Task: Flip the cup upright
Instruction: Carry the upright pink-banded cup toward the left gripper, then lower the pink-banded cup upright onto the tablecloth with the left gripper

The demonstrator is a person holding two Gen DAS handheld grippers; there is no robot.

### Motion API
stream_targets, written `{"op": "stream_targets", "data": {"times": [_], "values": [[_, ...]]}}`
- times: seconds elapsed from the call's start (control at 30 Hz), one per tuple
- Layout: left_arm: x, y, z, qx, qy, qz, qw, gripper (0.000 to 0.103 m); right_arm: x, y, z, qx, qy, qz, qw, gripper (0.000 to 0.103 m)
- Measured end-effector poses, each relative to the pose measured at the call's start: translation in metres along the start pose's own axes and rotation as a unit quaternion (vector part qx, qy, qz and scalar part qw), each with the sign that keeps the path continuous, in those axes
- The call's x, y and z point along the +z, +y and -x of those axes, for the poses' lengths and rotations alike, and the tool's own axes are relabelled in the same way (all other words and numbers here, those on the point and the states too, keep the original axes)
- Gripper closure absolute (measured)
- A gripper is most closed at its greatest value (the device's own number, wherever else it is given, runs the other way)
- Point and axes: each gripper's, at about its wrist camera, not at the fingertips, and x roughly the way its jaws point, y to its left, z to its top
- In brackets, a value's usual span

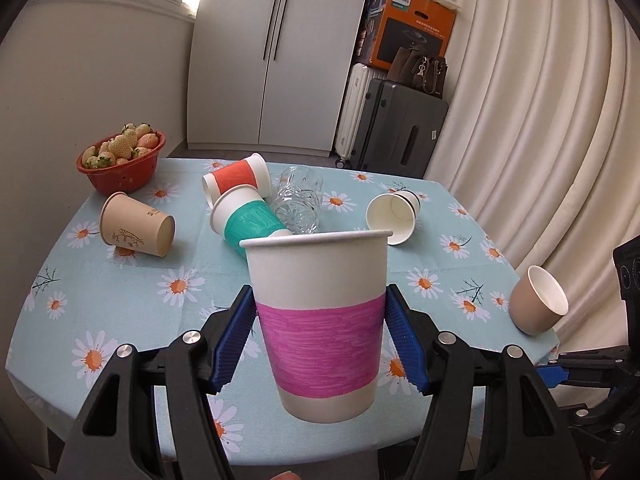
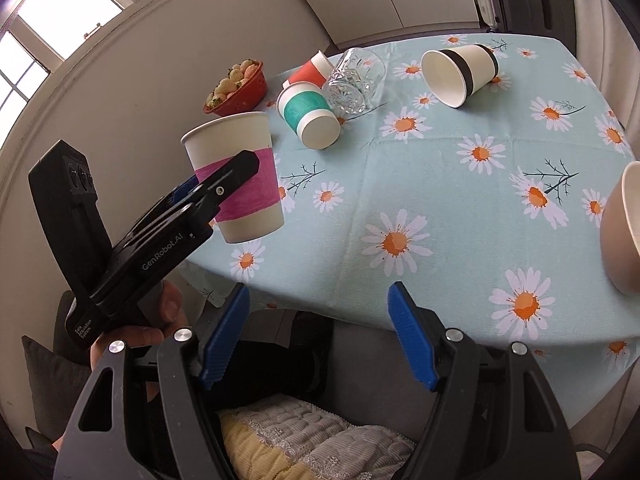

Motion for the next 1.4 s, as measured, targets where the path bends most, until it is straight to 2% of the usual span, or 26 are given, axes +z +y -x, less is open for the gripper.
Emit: {"op": "stream_targets", "data": {"times": [0.17, 0.27, 0.4, 0.47, 0.53, 0.63, 1.07, 1.4], "values": [[-0.021, -0.006, 0.005, 0.015, -0.079, -0.017, 0.9966, 0.040, -0.005, 0.001, 0.004, -0.013, -0.009, 0.019, 1.000, 0.032], [-0.034, -0.006, 0.000, 0.021, -0.105, -0.013, 0.9942, 0.040, -0.008, -0.002, 0.006, -0.018, -0.012, 0.023, 0.999, 0.032], [-0.053, -0.009, -0.007, 0.034, -0.157, -0.030, 0.9865, 0.040, -0.011, -0.008, 0.009, -0.016, -0.017, 0.020, 1.000, 0.032], [-0.062, -0.013, -0.009, 0.053, -0.185, -0.042, 0.9803, 0.040, -0.012, -0.009, 0.010, -0.020, -0.021, 0.023, 0.999, 0.032], [-0.070, -0.012, -0.014, 0.061, -0.200, -0.030, 0.9774, 0.040, -0.014, -0.008, 0.014, -0.032, -0.035, 0.030, 0.998, 0.032], [-0.080, -0.007, -0.019, 0.070, -0.211, -0.008, 0.9751, 0.040, -0.016, -0.012, 0.016, -0.019, -0.039, 0.022, 0.999, 0.032], [-0.097, -0.016, -0.023, 0.131, -0.253, -0.052, 0.9572, 0.038, -0.026, -0.026, 0.014, -0.005, -0.028, -0.007, 1.000, 0.032], [-0.108, -0.021, -0.035, 0.127, -0.241, -0.059, 0.9605, 0.038, -0.029, -0.028, 0.014, -0.008, -0.032, -0.015, 0.999, 0.032]]}}
